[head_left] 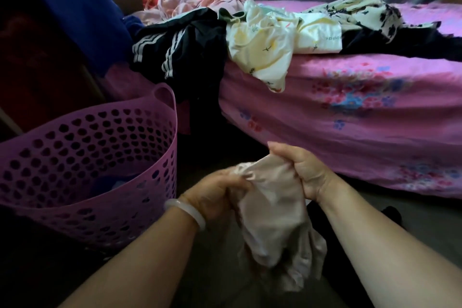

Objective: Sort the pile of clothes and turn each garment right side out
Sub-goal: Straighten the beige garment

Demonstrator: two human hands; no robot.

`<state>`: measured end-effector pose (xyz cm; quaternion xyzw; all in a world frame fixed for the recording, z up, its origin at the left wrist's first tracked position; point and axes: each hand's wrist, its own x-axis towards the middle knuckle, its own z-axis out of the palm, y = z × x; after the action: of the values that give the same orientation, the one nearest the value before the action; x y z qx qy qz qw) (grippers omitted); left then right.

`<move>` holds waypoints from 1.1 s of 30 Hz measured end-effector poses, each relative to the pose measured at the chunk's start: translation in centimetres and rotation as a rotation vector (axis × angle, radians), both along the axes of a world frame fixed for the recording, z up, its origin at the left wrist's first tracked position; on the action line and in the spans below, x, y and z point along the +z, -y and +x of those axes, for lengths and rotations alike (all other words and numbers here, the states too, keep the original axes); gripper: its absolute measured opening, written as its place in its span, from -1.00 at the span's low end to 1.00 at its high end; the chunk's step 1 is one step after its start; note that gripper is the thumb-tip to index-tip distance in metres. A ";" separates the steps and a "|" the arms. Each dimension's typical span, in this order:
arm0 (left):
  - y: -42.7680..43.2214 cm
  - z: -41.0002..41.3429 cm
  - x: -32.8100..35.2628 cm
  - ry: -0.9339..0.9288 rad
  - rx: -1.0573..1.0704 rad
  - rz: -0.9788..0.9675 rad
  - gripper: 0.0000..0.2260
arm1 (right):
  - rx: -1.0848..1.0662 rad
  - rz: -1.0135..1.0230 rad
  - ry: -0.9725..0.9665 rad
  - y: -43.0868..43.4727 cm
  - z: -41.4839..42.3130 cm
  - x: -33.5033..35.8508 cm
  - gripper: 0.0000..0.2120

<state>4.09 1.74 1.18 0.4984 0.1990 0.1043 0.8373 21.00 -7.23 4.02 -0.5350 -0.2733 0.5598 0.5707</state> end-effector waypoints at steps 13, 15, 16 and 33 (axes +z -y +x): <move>-2.2 -0.6 4.6 -0.287 -0.035 0.892 -0.51 | 0.013 0.027 0.460 -1.0 -0.7 0.6 -0.75; -2.4 -1.2 4.4 -0.453 -0.153 1.017 -0.66 | -0.031 0.079 0.392 -0.8 -0.5 1.0 -0.83; -2.4 -1.4 4.5 -0.523 -0.160 1.050 -0.77 | -0.047 0.091 0.360 -0.6 -0.5 1.5 -0.85; -1.0 -1.2 2.7 -0.055 0.267 -0.173 -0.69 | 0.005 -0.085 -0.166 0.1 0.9 0.5 -0.61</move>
<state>2.87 2.71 3.87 0.3962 0.2947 0.1833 0.8500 21.93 -7.32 4.48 -0.5098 -0.2025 0.6148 0.5666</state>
